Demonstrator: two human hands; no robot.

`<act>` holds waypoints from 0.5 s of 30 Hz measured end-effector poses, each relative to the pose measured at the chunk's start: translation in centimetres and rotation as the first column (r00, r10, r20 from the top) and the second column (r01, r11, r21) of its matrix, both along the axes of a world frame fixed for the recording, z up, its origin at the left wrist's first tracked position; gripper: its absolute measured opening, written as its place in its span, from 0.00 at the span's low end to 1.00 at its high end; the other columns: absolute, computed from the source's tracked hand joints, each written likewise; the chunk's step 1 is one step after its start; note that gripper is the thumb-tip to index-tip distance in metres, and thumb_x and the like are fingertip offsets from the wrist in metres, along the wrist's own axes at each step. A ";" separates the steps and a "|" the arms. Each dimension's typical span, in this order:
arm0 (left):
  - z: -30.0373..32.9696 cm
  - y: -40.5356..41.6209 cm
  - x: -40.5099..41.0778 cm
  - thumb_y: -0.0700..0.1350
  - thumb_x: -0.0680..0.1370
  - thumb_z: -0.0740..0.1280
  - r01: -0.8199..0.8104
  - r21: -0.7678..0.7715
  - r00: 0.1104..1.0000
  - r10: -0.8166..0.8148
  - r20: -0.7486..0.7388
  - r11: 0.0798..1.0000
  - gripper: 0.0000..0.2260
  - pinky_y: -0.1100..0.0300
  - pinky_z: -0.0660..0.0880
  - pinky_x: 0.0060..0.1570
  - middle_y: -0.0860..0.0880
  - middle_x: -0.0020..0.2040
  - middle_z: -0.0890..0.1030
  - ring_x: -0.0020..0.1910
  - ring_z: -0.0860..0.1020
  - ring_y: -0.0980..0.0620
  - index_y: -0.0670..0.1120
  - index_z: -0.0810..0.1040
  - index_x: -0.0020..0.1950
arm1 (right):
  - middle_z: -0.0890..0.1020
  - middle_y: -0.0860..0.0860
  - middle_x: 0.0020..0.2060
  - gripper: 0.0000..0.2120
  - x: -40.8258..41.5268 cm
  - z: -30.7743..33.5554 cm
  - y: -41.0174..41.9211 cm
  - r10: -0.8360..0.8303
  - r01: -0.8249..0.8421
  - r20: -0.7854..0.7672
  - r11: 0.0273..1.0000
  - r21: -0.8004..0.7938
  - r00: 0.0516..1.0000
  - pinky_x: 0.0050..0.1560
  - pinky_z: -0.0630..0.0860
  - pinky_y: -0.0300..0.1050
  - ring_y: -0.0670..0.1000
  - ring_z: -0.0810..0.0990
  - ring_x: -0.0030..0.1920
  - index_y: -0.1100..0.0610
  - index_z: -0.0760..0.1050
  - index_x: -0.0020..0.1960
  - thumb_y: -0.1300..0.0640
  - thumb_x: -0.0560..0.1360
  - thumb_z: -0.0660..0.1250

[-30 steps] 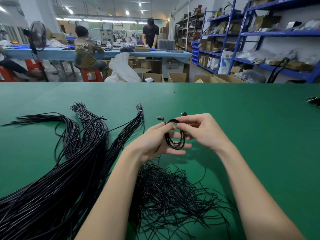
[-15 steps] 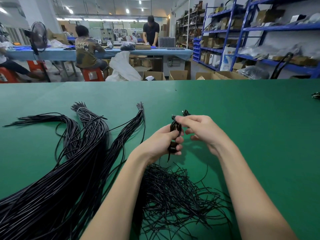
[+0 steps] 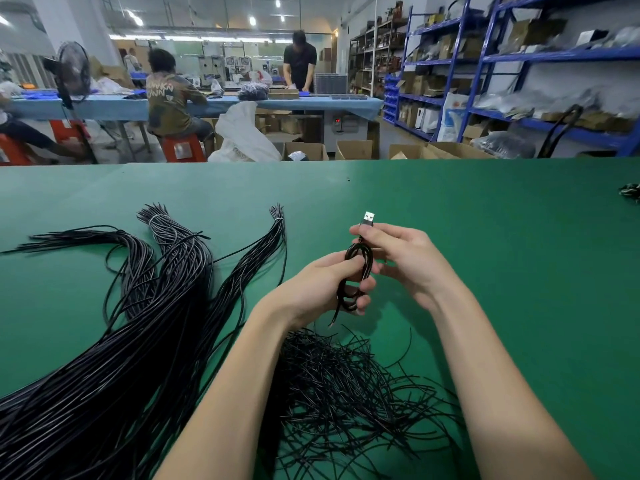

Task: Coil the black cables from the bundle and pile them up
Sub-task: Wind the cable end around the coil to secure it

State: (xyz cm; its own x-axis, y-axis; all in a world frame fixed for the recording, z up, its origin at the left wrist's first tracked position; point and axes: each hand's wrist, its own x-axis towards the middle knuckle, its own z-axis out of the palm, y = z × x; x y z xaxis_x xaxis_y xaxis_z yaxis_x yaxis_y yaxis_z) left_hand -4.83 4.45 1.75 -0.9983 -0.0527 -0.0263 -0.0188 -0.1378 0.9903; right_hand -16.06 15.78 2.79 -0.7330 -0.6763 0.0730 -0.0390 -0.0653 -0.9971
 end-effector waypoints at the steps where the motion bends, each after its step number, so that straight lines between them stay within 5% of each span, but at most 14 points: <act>1: 0.1 0.0 0.0 0.46 0.86 0.55 0.000 -0.015 1.000 0.000 0.000 1.000 0.11 0.58 0.73 0.39 0.49 0.37 0.74 0.34 0.74 0.49 0.41 0.73 0.57 | 0.84 0.49 0.38 0.08 0.0 0.0 0.1 0.030 -0.030 0.006 0.999 0.020 1.000 0.34 0.75 0.37 0.46 0.73 0.30 0.55 0.87 0.50 0.53 0.76 0.73; 15: 0.4 0.0 0.3 0.45 0.86 0.54 0.028 -0.057 1.000 -0.028 -0.005 0.998 0.14 0.54 0.79 0.48 0.48 0.39 0.79 0.41 0.81 0.47 0.40 0.75 0.54 | 0.80 0.49 0.31 0.09 -0.3 0.5 1.0 0.184 -0.180 -0.017 0.974 0.140 0.983 0.36 0.76 0.37 0.48 0.74 0.31 0.53 0.87 0.52 0.52 0.78 0.71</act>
